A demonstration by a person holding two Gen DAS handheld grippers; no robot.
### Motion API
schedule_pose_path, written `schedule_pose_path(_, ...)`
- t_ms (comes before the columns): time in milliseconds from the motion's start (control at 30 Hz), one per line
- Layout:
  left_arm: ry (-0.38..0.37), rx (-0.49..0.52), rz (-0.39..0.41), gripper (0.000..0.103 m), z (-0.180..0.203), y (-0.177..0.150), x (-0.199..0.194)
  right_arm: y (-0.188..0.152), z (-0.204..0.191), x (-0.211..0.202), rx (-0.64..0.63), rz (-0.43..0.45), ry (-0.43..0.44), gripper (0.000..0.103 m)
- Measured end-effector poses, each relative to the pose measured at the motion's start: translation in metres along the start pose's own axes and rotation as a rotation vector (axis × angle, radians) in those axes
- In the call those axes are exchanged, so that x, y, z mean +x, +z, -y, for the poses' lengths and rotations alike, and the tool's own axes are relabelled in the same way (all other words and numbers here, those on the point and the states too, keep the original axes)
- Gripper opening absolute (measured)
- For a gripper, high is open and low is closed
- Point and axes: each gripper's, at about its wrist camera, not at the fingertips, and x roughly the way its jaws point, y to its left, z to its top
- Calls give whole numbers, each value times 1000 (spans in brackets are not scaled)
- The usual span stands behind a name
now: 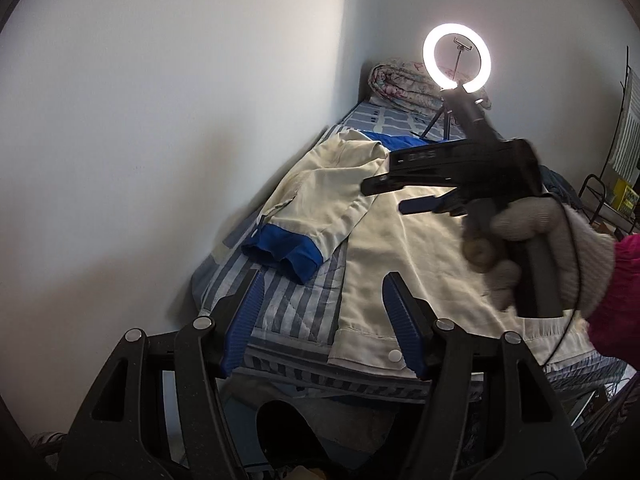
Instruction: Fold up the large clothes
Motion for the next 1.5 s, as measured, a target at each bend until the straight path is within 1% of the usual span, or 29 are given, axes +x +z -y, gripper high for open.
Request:
schedule_pose_path(100,-2,-21,-8,64,-8,-2,3,4,8,36,70,-66,10,68)
schedule_pose_path(167,-8,-35,-12,64,-13,-2,4,7,14,55,121,-110,28,62)
schedule_pose_path(267,-14,-47,-19,64,-19,-4,6,9,23,80,215,-163,52,60)
schedule_pose_path(367,-16,-52,-23,64,-23,-5,8,12,30,95,296,-181,60,60)
schedule_pose_path(433,-20,-56,-26,64,-25,-6,9,13,31,103,333,-193,50,60)
schedule_pose_path(500,-21,-57,-25,64,-27,-6,9,14,28,108,331,-202,35,60)
schedule_pose_path(533,-22,-59,-23,64,-29,-7,8,14,24,110,310,-202,26,61)
schedule_pose_path(567,-24,-60,-22,64,-30,-7,9,16,19,109,280,-203,16,54)
schedule_pose_path(600,-26,-63,-23,64,-32,-7,9,17,14,110,246,-212,7,45)
schedule_pose_path(633,-28,-66,-25,64,-32,-7,10,17,11,111,222,-228,7,22)
schedule_pose_path(667,-29,-68,-29,64,-33,-7,12,19,8,108,213,-234,7,16)
schedule_pose_path(733,-32,-76,-34,64,-34,-7,12,22,3,99,192,-227,27,10)
schedule_pose_path(767,-35,-81,-33,64,-33,-7,11,23,-1,92,184,-221,46,10)
schedule_pose_path(833,-34,-84,-27,64,-34,-7,9,24,-4,75,165,-209,98,9)
schedule_pose_path(867,-33,-85,-25,64,-34,-6,9,24,-8,64,131,-208,105,9)
schedule_pose_path(933,-36,-89,-33,64,-32,-6,9,24,-7,49,93,-203,79,9)
schedule_pose_path(1000,-32,-84,-44,64,-30,-4,13,24,6,42,106,-203,52,8)
schedule_pose_path(1067,-45,-78,-70,64,-26,-2,20,23,20,42,138,-214,51,9)
schedule_pose_path(1100,-63,-83,-87,64,-24,0,25,23,24,44,149,-222,61,10)
schedule_pose_path(1167,-91,-107,-122,64,-25,6,35,21,29,46,156,-234,48,19)
schedule_pose_path(1200,-106,-121,-135,64,-25,9,40,14,31,53,151,-235,43,23)
schedule_pose_path(1233,-120,-137,-147,64,-26,12,45,14,30,49,130,-230,37,25)
schedule_pose_path(1300,-156,-200,-173,64,-30,20,58,15,25,44,89,-216,17,25)
schedule_pose_path(1333,-171,-237,-186,64,-33,22,65,6,27,40,82,-207,16,28)
schedule_pose_path(1367,-187,-280,-205,64,-36,24,74,7,28,30,86,-194,23,33)
schedule_pose_path(1467,-222,-422,-270,64,-44,24,103,1,31,3,82,-149,34,33)
schedule_pose_path(1500,-227,-466,-286,64,-46,22,113,-9,36,-5,68,-134,30,33)
